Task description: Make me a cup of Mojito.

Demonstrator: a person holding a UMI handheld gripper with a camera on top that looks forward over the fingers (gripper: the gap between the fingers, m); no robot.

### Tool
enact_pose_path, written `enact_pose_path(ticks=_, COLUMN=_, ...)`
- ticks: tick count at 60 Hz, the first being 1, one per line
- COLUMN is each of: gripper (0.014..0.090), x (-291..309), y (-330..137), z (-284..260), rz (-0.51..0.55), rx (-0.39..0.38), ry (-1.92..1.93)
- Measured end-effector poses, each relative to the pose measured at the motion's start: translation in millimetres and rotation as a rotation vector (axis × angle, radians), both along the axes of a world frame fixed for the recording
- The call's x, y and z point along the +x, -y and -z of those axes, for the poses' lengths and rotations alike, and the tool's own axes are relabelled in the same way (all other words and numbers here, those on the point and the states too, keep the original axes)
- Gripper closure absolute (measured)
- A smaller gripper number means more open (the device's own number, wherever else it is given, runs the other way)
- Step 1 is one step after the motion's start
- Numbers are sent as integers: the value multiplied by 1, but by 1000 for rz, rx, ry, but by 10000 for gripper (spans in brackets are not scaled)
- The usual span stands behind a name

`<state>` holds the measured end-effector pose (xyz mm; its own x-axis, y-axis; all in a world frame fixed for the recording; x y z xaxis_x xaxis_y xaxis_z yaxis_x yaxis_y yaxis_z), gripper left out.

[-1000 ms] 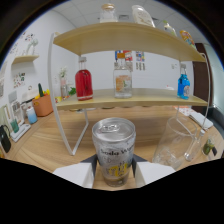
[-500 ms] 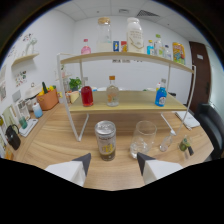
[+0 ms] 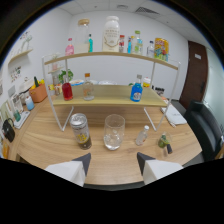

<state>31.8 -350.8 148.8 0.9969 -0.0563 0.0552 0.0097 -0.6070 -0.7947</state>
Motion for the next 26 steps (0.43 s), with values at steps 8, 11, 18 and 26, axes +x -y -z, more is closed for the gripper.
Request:
enact_pose_path(ticks=8, gripper=191, x=8, y=3, z=-2, rz=-12, rx=-7, ry=-7)
enact_pose_path(ticks=11, gripper=191, x=11, y=4, z=-2, rz=-13, rx=-8, ry=-13)
enact_pose_path(ticks=18, gripper=188, x=17, y=2, z=-4, rz=-16, rx=-11, ry=-13)
enact_pose_path(ticks=26, gripper=190, x=21, y=2, z=-4, rz=-17, rx=-17, ry=-10)
